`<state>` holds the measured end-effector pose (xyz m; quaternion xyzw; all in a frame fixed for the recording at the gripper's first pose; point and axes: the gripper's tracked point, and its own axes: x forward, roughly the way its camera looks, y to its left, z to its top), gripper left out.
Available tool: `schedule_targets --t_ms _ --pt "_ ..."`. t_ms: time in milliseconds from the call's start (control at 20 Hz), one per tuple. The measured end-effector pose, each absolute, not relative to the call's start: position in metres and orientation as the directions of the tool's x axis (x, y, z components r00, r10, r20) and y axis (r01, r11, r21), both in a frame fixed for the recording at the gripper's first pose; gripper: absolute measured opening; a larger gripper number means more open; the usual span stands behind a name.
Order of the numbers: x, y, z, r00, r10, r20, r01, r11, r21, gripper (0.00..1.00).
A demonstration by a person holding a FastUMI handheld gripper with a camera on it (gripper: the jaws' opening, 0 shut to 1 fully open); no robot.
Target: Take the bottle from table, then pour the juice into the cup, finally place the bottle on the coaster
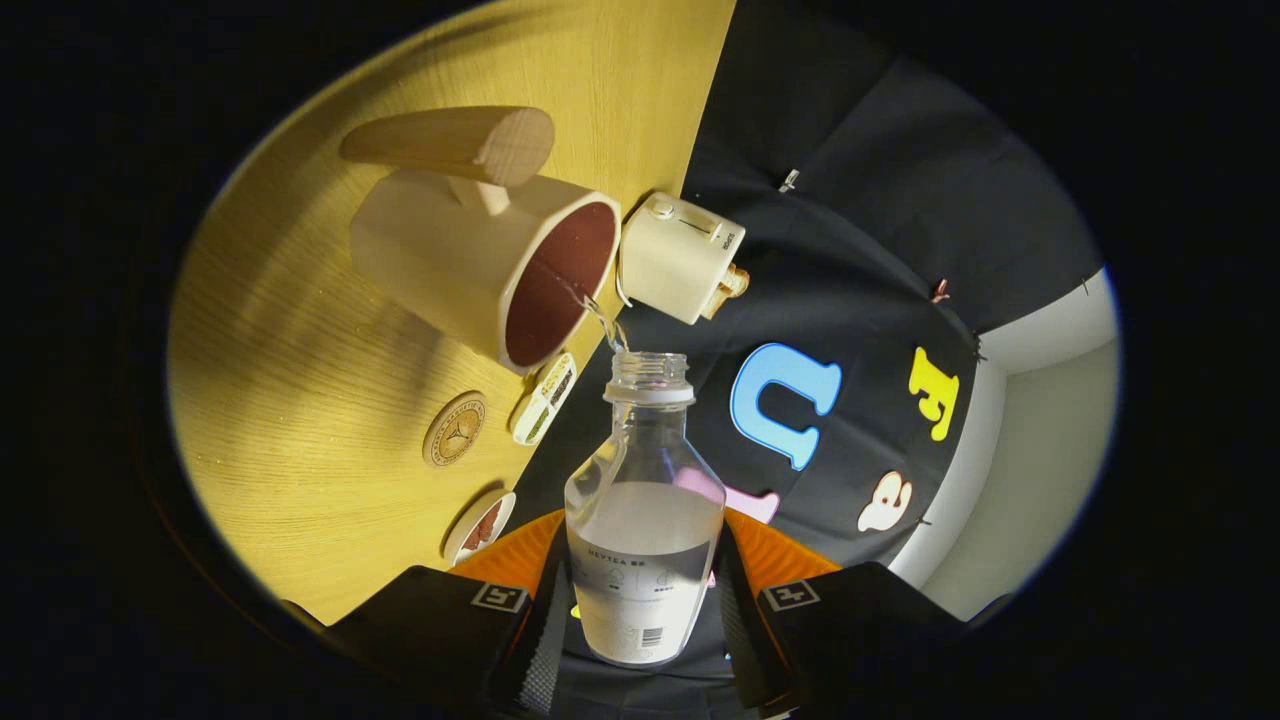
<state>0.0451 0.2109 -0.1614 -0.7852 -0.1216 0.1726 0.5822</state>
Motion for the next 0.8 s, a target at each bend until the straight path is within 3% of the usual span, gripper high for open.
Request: schedule_targets --t_ms 800 --pt "0.038 0.234 -0.145 0.824 0.561 -0.084 0.195 -0.42 -0.886 0.69"
